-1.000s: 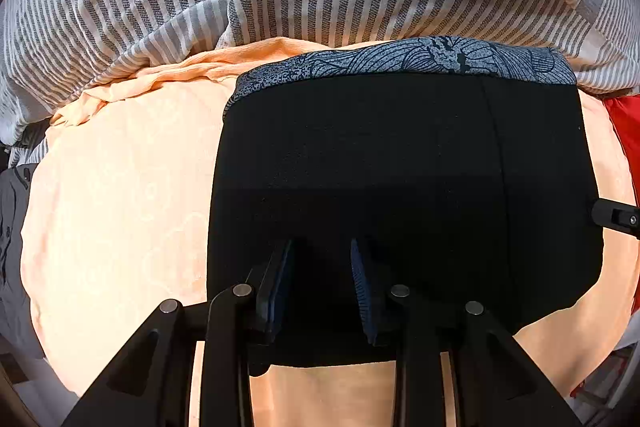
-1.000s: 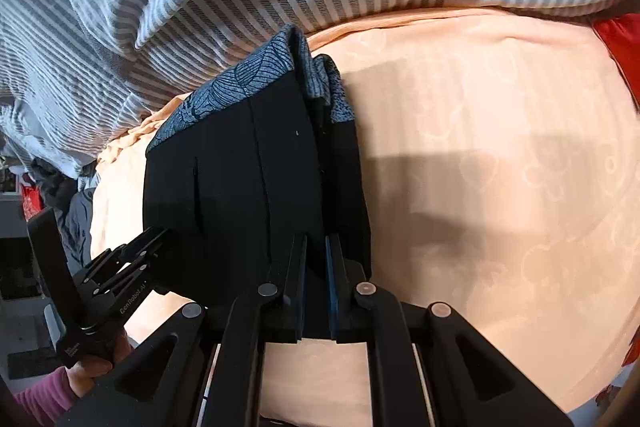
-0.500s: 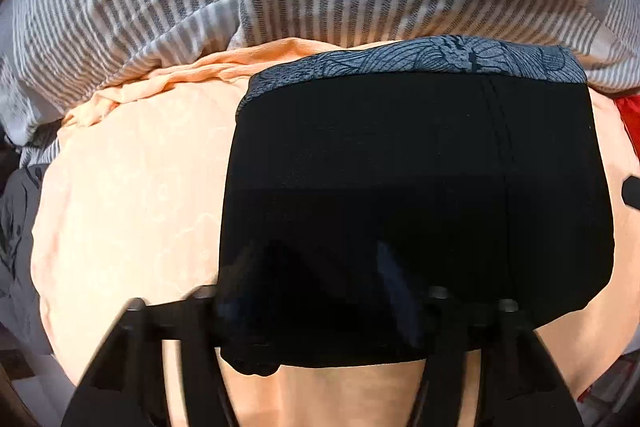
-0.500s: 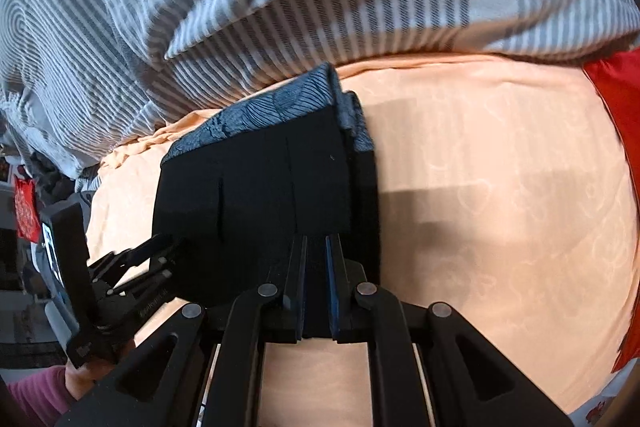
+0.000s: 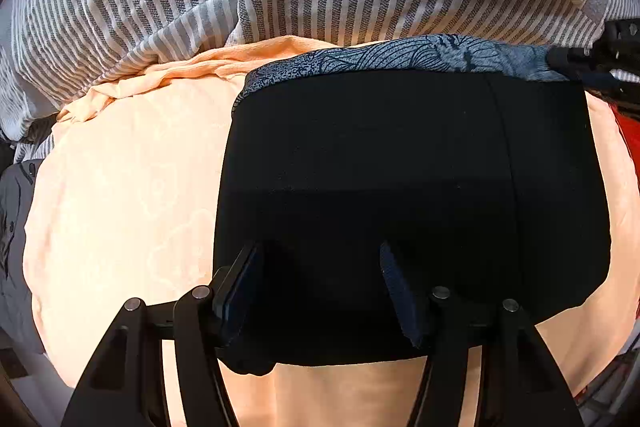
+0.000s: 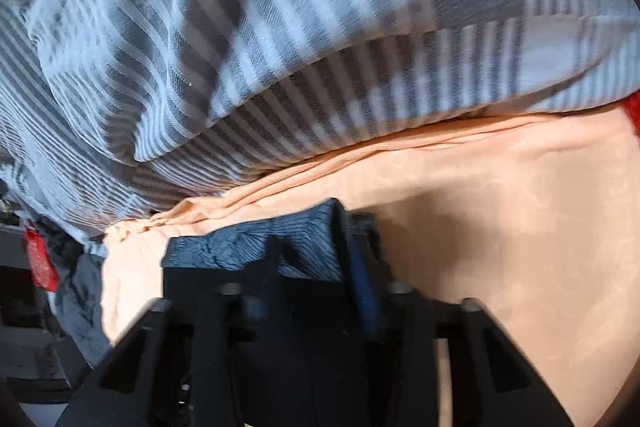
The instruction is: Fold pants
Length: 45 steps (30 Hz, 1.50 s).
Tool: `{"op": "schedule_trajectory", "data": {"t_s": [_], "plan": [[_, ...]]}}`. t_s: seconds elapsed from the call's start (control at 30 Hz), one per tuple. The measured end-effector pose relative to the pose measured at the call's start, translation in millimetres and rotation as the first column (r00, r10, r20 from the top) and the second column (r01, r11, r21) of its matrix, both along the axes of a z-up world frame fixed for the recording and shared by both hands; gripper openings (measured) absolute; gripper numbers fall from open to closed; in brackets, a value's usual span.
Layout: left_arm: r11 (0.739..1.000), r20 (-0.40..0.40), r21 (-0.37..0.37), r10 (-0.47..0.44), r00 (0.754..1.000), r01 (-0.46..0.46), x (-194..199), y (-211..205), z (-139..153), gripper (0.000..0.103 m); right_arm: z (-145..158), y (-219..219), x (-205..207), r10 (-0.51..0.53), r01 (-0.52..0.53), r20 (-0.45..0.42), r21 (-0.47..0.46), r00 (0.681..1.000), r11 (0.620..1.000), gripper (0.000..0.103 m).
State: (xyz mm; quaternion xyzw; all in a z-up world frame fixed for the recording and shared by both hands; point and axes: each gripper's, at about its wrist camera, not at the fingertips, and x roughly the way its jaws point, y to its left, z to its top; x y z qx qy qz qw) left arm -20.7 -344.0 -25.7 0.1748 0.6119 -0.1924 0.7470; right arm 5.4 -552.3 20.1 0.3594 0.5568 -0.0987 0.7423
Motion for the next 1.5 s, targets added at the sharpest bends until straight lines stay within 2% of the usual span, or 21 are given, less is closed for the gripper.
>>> {"op": "schedule_trajectory", "data": {"t_s": [0.07, 0.23, 0.33, 0.43, 0.57, 0.73, 0.77, 0.83, 1.03, 1.2, 1.37, 1.5], "plan": [[1.0, -0.008, -0.005, 0.004, 1.0, -0.004, 1.3, 1.0, -0.9, 0.062, -0.4, 3.3, 1.7, 0.012, -0.012, -0.013, -0.027, 1.0, 1.0, 0.01], [1.0, -0.006, -0.004, -0.001, 1.0, 0.001, 2.2, 1.0, -1.0, 0.062, -16.2, -1.1, -2.9, 0.005, -0.009, -0.066, -0.061, 0.998, 0.998, 0.01], [1.0, -0.012, -0.006, -0.001, 1.0, 0.001, 3.0, 2.0, -1.1, 0.062, -22.7, -5.5, -8.9, -0.025, 0.021, -0.069, -0.06, 0.997, 0.998, 0.01], [1.0, -0.012, -0.012, -0.004, 1.0, 0.004, 2.8, 3.6, -1.1, 0.062, -21.2, -7.2, -15.4, -0.033, 0.03, -0.056, -0.046, 0.998, 0.998, 0.01], [1.0, -0.014, -0.012, 0.0, 1.0, 0.0, 3.1, 4.9, -1.3, 0.062, -16.8, -5.5, -21.2, -0.015, 0.01, -0.071, -0.07, 0.997, 0.997, 0.01], [1.0, -0.017, -0.019, 0.003, 1.0, -0.003, 5.2, 6.7, -2.0, 0.062, -10.4, 1.2, -35.2, -0.007, -0.013, -0.133, -0.153, 0.991, 0.988, 0.013], [1.0, -0.015, -0.019, 0.002, 1.0, -0.002, 5.1, 7.0, -2.0, 0.062, -7.5, 3.8, -40.3, -0.006, -0.016, -0.135, -0.166, 0.991, 0.986, 0.014], [1.0, -0.011, -0.018, 0.003, 1.0, -0.003, 5.0, 8.7, -2.1, 0.062, -1.6, 8.1, -51.6, -0.005, -0.019, -0.131, -0.184, 0.991, 0.983, 0.024], [1.0, -0.004, -0.011, 0.007, 1.0, -0.007, -3.7, 6.3, -2.3, 0.062, 15.5, 27.4, -82.9, 0.001, -0.024, -0.103, -0.218, 0.995, 0.976, 0.038], [1.0, 0.002, -0.006, 0.01, 1.0, -0.01, -7.8, 4.9, -0.6, 0.062, 17.1, 47.0, -96.9, 0.013, -0.034, -0.107, -0.197, 0.994, 0.98, 0.04], [1.0, 0.012, -0.007, 0.012, 1.0, -0.012, -14.7, 2.1, -0.8, 0.063, 32.5, 81.0, -99.3, 0.093, -0.107, -0.066, -0.265, 0.993, 0.958, 0.04], [1.0, 0.012, -0.004, 0.017, 1.0, -0.017, -14.4, 6.3, -1.2, 0.063, 25.1, 107.8, -101.2, 0.196, -0.212, -0.082, -0.275, 0.977, 0.938, 0.04]]}}
